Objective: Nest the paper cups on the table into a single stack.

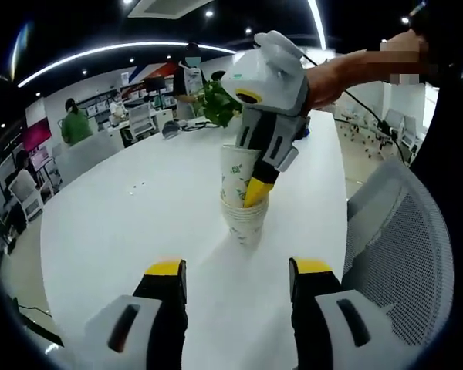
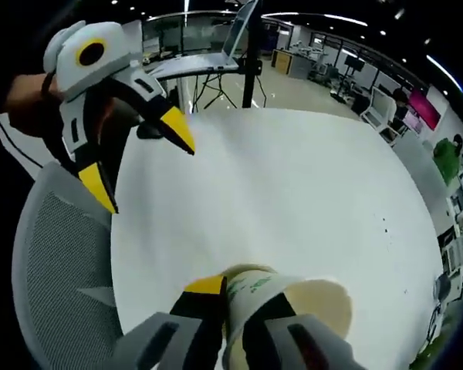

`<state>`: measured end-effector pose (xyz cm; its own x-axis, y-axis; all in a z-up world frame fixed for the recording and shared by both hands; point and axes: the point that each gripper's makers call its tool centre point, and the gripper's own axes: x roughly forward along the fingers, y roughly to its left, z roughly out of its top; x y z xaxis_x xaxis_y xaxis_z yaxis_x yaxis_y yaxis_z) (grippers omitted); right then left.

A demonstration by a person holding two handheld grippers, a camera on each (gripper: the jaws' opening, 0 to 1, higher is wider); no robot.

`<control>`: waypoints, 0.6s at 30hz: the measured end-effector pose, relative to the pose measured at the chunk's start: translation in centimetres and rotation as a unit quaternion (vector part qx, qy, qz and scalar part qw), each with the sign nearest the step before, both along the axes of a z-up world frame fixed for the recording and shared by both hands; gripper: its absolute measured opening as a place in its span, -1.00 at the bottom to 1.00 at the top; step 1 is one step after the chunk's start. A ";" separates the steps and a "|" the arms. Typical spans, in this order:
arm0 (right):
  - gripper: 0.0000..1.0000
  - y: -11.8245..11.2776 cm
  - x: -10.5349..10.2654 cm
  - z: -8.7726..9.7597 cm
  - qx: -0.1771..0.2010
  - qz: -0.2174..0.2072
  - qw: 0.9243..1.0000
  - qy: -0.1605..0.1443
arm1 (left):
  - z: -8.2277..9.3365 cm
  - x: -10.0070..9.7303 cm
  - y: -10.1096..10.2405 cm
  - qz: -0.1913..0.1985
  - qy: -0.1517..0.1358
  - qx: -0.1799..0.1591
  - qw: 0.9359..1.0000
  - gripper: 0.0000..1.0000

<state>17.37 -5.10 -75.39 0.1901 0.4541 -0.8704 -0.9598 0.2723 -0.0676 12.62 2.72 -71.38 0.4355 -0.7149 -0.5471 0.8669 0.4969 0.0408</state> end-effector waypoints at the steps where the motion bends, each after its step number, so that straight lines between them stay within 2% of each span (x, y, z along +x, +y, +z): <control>1: -0.91 0.0 0.0 0.0 -0.001 0.000 1.000 0.000 | 0.0 0.0 0.0 0.000 0.000 0.000 1.000 0.04; 18: -0.84 0.2 0.1 -0.4 -0.026 0.018 0.999 -0.008 | -0.2 -0.1 0.0 0.004 0.003 -0.005 1.000 0.03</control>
